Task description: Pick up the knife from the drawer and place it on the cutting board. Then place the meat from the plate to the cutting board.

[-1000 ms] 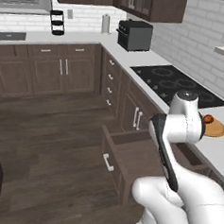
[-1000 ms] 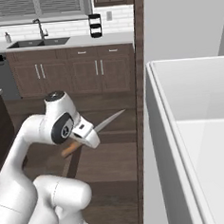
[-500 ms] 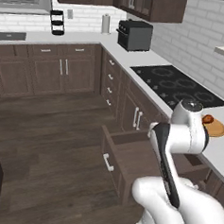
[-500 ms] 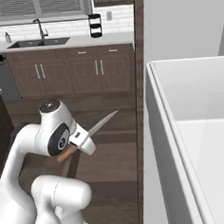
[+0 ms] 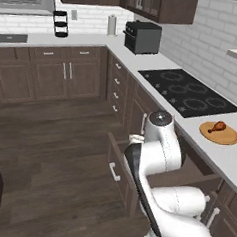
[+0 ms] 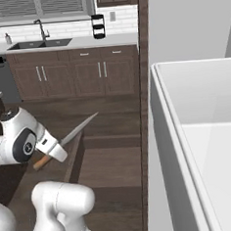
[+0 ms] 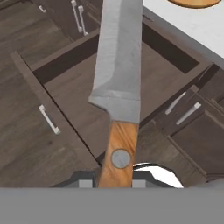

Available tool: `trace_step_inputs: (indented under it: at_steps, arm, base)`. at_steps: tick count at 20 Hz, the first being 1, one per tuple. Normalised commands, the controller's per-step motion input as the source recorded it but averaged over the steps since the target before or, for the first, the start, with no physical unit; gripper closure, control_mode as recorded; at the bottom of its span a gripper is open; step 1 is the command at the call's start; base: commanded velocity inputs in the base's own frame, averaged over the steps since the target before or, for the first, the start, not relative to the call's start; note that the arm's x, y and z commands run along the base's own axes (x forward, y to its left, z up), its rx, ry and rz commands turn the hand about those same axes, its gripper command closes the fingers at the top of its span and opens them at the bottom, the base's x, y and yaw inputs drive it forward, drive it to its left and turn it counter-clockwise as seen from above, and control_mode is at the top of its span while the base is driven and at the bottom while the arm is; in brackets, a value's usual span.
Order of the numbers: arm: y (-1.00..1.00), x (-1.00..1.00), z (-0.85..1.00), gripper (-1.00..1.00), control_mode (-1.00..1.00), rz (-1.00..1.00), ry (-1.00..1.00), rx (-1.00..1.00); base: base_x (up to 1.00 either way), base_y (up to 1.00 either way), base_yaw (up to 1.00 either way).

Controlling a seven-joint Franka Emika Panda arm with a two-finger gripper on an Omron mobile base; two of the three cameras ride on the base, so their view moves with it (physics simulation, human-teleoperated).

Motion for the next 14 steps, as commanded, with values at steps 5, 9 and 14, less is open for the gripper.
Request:
trace_step_inputs:
  at_steps: [5, 9, 14]
  arm:
    - [-1.0, 0.09, 0.17, 1.0, -1.0, 0.0, 0.0, 0.09]
    - [-1.0, 0.2, 0.38, 1.0, -1.0, -0.08, 0.05, 0.09]
    - [-1.0, 0.48, 0.25, 1.0, -1.0, -0.23, 0.19, 0.18]
  base:
    - [0.0, 0.0, 0.0]
    - [0.0, 0.0, 0.0]
    - [0.0, 0.0, 0.0]
